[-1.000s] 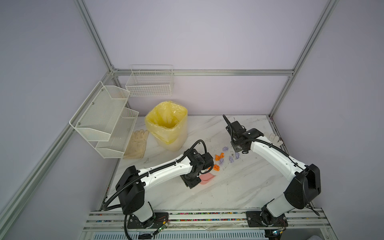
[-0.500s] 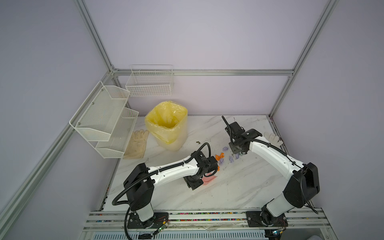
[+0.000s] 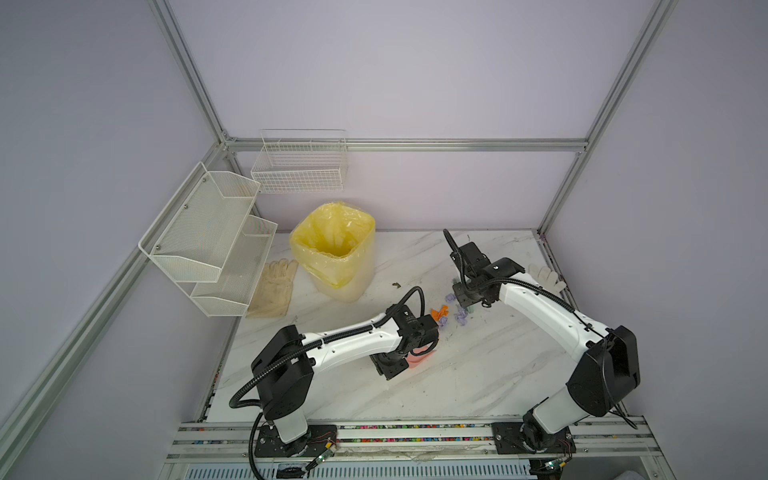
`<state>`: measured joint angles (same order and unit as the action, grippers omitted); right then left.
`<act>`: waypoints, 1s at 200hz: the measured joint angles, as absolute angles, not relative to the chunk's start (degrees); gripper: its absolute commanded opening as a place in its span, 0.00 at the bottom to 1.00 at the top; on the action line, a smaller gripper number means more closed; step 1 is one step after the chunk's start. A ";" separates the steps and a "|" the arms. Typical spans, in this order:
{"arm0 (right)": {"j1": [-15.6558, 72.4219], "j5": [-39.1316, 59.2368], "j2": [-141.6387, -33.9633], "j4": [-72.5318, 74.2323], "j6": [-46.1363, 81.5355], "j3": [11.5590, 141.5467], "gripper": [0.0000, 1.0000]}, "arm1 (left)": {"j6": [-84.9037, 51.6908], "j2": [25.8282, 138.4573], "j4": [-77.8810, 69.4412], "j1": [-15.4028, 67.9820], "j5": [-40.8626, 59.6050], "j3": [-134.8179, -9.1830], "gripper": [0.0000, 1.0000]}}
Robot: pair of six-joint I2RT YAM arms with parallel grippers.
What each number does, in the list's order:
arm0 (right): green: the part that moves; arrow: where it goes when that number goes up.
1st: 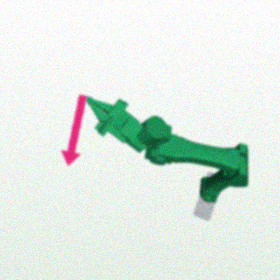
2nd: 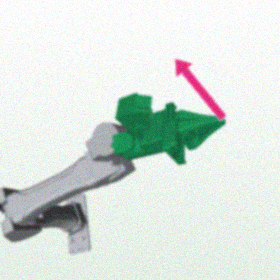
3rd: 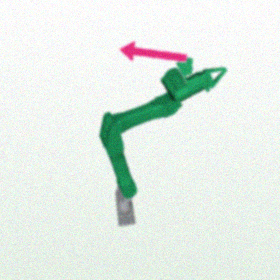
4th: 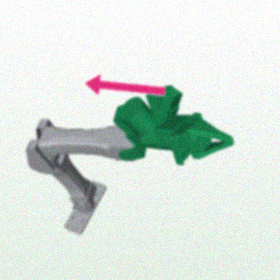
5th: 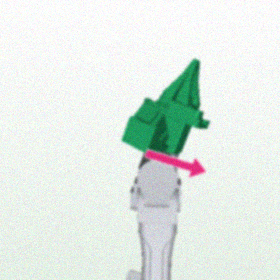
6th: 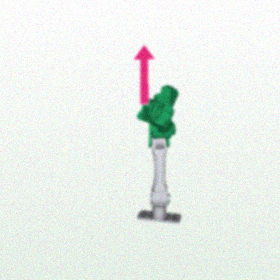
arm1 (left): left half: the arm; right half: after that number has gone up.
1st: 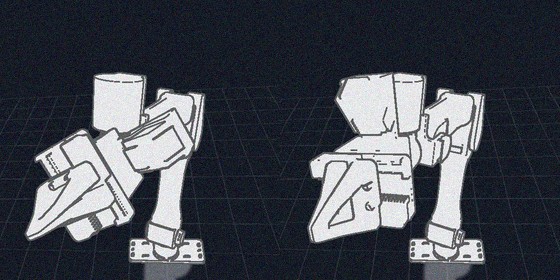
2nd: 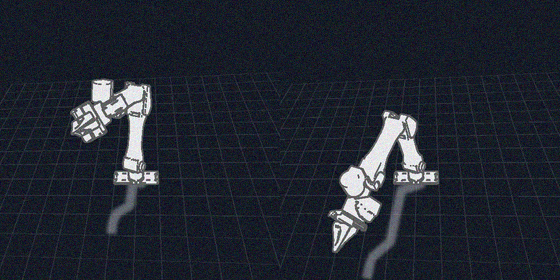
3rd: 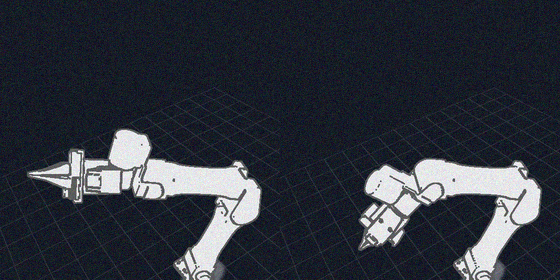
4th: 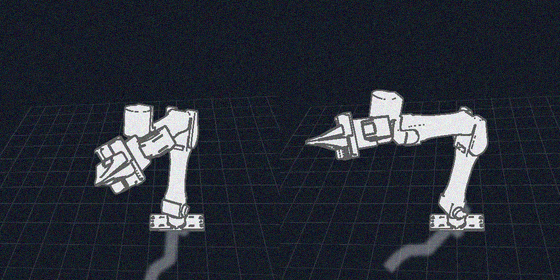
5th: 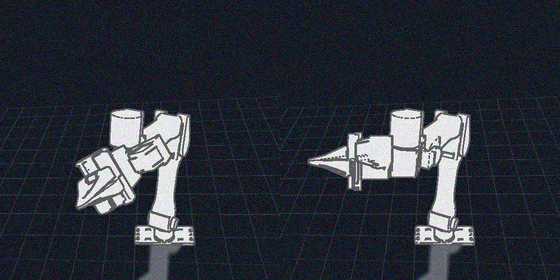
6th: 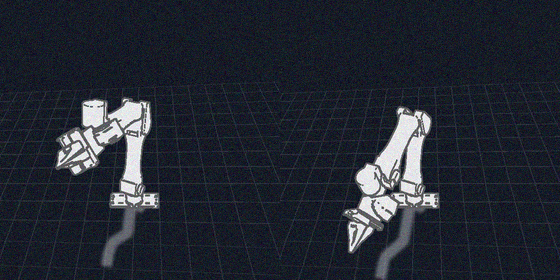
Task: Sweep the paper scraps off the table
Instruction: 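Sweep the scraps with the right-held brush toward the dustpan held by the left gripper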
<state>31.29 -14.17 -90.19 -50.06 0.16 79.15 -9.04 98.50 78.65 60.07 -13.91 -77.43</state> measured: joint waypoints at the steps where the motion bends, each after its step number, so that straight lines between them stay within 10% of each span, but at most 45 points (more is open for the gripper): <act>1: 31.29 -14.13 -90.17 -50.06 0.16 79.15 0.00 | -9.04 98.52 78.61 60.07 -13.93 -77.43 0.08; 200: 43.81 -2.09 -81.01 -49.80 9.43 77.78 0.00 | -8.36 101.91 69.60 60.07 -15.27 -77.25 0.07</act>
